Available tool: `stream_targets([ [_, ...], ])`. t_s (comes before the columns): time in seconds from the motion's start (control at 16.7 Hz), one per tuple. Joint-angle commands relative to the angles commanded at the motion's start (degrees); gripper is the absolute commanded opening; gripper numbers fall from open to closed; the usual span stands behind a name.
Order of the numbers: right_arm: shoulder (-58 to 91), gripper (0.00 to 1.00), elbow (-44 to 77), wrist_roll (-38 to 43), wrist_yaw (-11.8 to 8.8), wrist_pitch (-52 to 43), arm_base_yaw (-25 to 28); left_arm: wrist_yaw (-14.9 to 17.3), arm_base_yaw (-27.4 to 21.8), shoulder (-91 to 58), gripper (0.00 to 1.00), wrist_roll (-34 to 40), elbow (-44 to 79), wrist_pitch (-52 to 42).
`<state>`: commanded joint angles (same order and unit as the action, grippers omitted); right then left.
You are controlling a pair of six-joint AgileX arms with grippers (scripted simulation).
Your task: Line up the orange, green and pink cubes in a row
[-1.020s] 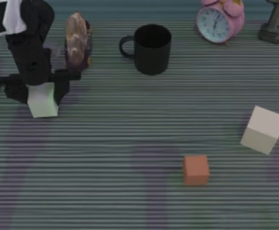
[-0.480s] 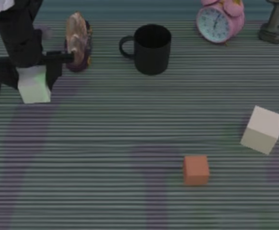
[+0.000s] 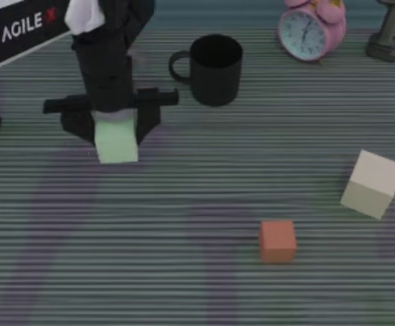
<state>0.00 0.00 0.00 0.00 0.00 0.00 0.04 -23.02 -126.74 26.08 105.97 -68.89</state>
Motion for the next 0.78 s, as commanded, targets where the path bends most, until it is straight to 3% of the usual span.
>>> stream_targets([
  [0.48,0.00,1.00,0.00,0.00,0.00,0.00,0.00,-0.48,-22.84,3.77,0.00,20.18,-3.43,-0.71],
  [0.78,0.00,1.00,0.00,0.00,0.00,0.00,0.00,-0.68,-26.17,4.48,0.00,23.11,-3.69,-0.63],
])
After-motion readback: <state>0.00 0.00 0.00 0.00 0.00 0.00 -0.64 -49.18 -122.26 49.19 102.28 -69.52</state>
